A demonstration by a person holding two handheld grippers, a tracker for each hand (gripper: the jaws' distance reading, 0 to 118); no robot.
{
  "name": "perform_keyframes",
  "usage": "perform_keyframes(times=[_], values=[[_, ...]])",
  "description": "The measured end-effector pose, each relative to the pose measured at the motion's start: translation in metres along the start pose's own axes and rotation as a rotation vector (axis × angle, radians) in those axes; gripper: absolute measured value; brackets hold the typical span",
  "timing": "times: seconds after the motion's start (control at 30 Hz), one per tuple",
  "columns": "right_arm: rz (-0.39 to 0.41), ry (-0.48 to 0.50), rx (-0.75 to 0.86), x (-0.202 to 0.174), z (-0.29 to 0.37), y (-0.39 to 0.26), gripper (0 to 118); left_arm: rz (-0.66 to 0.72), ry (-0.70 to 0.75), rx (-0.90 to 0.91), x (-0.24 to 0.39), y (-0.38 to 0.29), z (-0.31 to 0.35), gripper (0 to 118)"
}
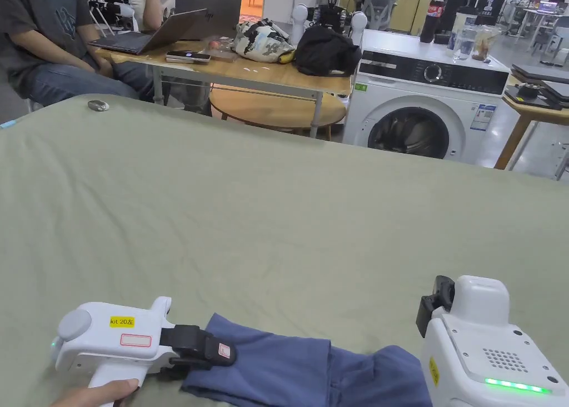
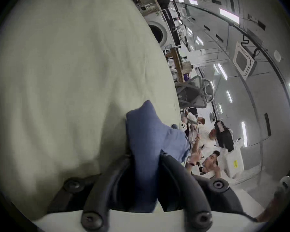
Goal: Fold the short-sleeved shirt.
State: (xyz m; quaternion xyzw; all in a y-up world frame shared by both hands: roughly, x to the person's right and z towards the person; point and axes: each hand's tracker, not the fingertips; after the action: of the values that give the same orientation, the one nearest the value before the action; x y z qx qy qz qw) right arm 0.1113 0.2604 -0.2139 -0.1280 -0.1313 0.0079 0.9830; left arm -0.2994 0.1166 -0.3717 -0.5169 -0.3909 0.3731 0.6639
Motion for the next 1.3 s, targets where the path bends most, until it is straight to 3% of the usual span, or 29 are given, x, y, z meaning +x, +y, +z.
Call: perform_keyframes(times=[0.27,0.57,0.97,1.3], values=[[0.011,-0.005,-0.015,0.004,-0.002,-0.001,0,-0.05,-0.01,0.08,0.05,-0.005,0.06,9],[0.013,0.026,-0.02,-0.005,-0.004,0.0,0,-0.168,0.217,0.092,0.115,-0.007,0.115,9],[0.013,0.013,-0.031,0.005,0.0,0.0,0,-0.204,0.251,0.0,0.198,-0.008,0.04,9],[0.007,-0.019,-0.049,0.02,0.006,-0.004,0,-0.201,0.283,-0.196,0.22,-0.018,-0.099,9]])
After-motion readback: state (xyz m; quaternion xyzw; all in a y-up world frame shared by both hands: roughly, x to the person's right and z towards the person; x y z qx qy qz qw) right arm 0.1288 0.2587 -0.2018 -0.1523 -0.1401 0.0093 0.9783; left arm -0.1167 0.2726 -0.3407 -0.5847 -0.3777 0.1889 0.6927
